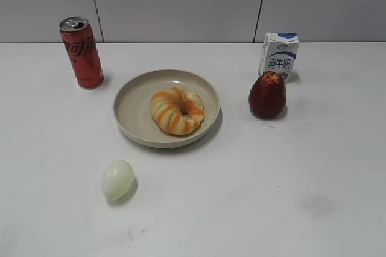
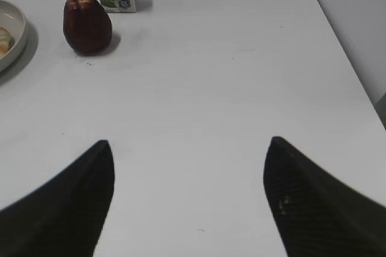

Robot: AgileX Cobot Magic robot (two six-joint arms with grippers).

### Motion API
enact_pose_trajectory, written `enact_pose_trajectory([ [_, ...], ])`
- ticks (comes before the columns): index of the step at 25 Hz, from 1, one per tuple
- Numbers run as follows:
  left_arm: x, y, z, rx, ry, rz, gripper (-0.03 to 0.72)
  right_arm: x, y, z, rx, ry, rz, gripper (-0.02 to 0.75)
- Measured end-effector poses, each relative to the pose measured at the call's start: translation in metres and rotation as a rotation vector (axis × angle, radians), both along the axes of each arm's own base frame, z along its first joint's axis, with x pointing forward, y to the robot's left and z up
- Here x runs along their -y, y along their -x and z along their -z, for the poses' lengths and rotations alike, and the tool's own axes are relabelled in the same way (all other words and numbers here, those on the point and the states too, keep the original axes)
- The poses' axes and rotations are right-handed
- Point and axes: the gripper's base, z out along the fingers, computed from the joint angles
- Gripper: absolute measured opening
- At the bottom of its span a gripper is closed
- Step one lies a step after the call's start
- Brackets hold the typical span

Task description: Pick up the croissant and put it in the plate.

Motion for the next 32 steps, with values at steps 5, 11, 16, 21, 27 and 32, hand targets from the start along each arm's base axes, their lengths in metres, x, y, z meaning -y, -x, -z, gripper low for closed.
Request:
enact_pose_trajectory([
  [5,0.0,0.0,0.0,0.001,-0.006,-0.002,0.649,0.0,0.0,0.0,0.0,0.0,0.0,0.584],
  [11,-0.001,0.0,0.0,0.001,-0.006,-0.002,0.585,0.0,0.0,0.0,0.0,0.0,0.0,0.584],
  [16,-0.001,0.0,0.0,0.001,-0.006,-0.003,0.497,0.0,0.0,0.0,0.0,0.0,0.0,0.585],
  [21,-0.001,0.004,-0.001,0.026,-0.006,-0.003,0.428,0.0,0.0,0.0,0.0,0.0,0.0,0.584],
  [27,0.0,0.032,-0.005,0.206,-0.007,-0.004,0.351,0.0,0.0,0.0,0.0,0.0,0.0,0.584],
  [32,0.0,0.044,-0.005,0.285,-0.006,-0.003,0.294,0.0,0.0,0.0,0.0,0.0,0.0,0.584],
])
